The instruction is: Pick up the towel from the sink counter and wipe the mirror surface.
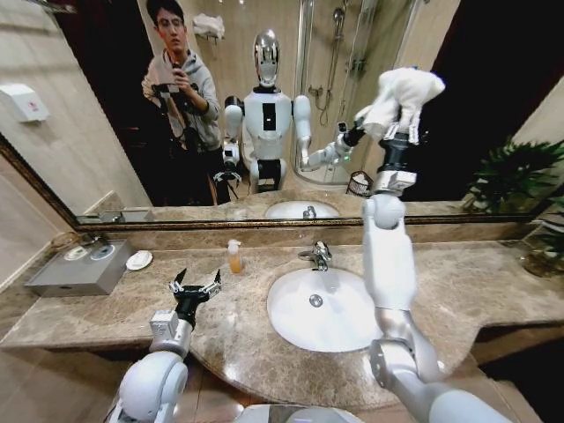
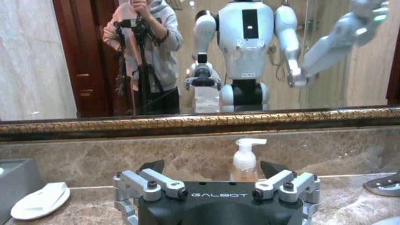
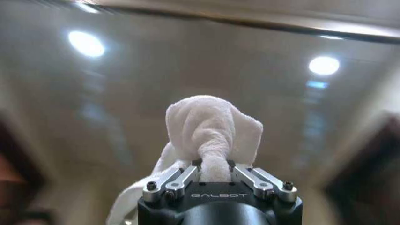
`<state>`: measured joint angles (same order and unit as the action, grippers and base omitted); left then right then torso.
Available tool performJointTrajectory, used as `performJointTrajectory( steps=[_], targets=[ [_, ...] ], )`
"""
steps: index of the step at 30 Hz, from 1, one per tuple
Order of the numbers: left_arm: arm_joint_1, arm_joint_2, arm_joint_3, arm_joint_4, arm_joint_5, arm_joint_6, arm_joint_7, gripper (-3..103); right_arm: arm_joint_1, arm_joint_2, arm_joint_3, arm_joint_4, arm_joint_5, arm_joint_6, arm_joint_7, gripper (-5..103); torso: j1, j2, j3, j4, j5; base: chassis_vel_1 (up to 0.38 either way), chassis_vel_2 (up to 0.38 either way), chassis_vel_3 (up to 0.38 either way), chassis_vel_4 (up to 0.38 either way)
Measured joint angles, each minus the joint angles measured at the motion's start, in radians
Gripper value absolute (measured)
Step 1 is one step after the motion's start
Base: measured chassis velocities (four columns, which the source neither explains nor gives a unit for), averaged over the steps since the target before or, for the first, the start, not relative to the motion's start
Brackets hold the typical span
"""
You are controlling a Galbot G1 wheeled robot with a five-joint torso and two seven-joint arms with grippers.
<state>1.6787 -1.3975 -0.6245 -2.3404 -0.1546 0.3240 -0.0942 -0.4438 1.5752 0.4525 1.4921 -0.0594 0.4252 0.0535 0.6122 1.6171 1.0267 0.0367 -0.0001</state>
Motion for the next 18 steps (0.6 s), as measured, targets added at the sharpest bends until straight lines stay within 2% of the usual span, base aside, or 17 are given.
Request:
performJointTrajectory(
  steps=[3,9,13,15,17,18],
  targets=[
    [0.000,0.000,0.000,0.000,0.000,0.000,0.000,100,-0.026,0.032,-0.128,-0.005,-0.047,0.053,-0.047,14,0.000,0.000,0.000,0.0005,-0.0004,0.000,0.000,0.000,0.000],
    [0.000,0.000,0.000,0.000,0.000,0.000,0.000,100,-0.038,0.035,-0.175,-0.020,-0.080,0.065,-0.047,14,0.000,0.000,0.000,-0.0007,-0.0004,0.000,0.000,0.000,0.000],
    [0.000,0.000,0.000,0.000,0.000,0.000,0.000,100,-0.047,0.002,-0.114,0.014,-0.078,0.028,0.013,14,0.000,0.000,0.000,0.0000,0.0001,0.000,0.000,0.000,0.000],
    [0.000,0.000,0.000,0.000,0.000,0.000,0.000,100,-0.052,-0.051,-0.058,0.033,-0.057,0.000,0.054,14,0.000,0.000,0.000,-0.0008,0.0003,0.000,0.000,0.000,0.000],
    [0.000,0.000,0.000,0.000,0.000,0.000,0.000,100,-0.054,-0.134,0.052,0.039,-0.009,-0.031,0.091,14,0.000,0.000,0.000,-0.0016,0.0007,0.000,0.000,0.000,0.000],
    [0.000,0.000,0.000,0.000,0.000,0.000,0.000,100,-0.054,-0.134,0.052,0.039,-0.009,-0.031,0.091,14,0.000,0.000,0.000,-0.0016,0.0007,0.000,0.000,0.000,0.000]
  ],
)
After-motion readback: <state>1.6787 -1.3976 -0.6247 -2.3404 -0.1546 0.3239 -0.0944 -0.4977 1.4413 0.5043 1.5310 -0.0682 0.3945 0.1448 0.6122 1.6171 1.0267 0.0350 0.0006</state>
